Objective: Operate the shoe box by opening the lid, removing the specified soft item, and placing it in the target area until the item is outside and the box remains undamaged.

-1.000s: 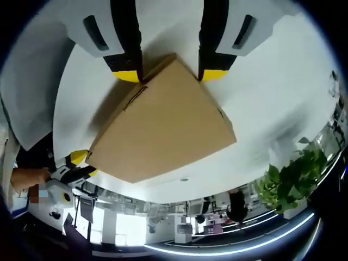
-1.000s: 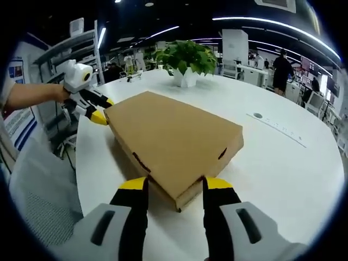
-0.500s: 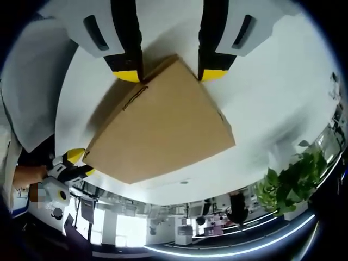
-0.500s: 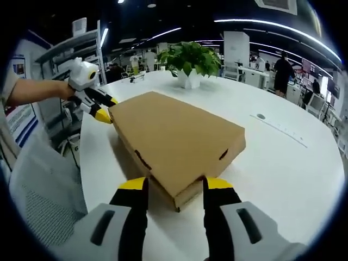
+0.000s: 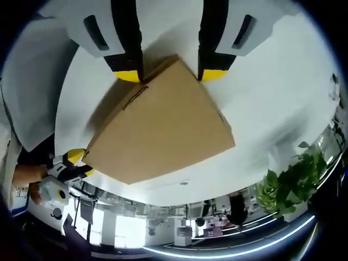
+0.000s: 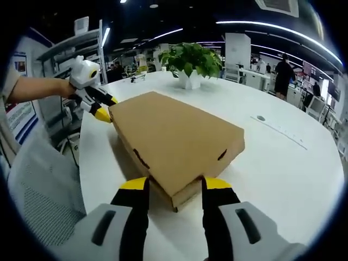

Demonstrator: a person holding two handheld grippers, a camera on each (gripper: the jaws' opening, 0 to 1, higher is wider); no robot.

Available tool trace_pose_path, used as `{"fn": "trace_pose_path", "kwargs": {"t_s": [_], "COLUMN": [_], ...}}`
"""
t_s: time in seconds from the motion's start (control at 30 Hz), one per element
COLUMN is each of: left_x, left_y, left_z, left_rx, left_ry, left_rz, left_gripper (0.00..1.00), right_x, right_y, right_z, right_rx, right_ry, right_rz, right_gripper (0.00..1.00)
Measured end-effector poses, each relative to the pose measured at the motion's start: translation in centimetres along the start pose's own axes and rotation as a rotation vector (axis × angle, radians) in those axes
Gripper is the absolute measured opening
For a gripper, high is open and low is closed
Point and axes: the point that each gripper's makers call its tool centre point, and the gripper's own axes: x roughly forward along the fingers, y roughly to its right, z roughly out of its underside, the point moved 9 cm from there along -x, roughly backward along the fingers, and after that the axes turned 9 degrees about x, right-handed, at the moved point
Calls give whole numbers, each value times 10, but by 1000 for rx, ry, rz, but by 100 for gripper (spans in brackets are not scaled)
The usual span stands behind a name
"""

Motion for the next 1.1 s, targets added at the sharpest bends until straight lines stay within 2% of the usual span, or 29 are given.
{"fn": "trace_pose_path", "kwargs": {"t_s": [0.57,0.73,0.97,1.1], "left_x": [-2,-2,-3,-5], "left_y": [3,5,10,11], "left_z": [-1,0,0,-1], "left_rx": [-5,35,15,12], "left_ry": [-2,-7,14,22], "left_rz": [-7,-18,0,-3], "left_gripper": [39,39,50,52], "right_x": [0,-1,-3,-6], "right_y": [-1,-2,-6,-6], "right_z": [-1,-1,-1,-3], "right_rx": [16,34,32,37], "right_ry": [10,25,43,57], "right_rz": [5,-6,-11,-14], "right_gripper": [35,38,42,41]}}
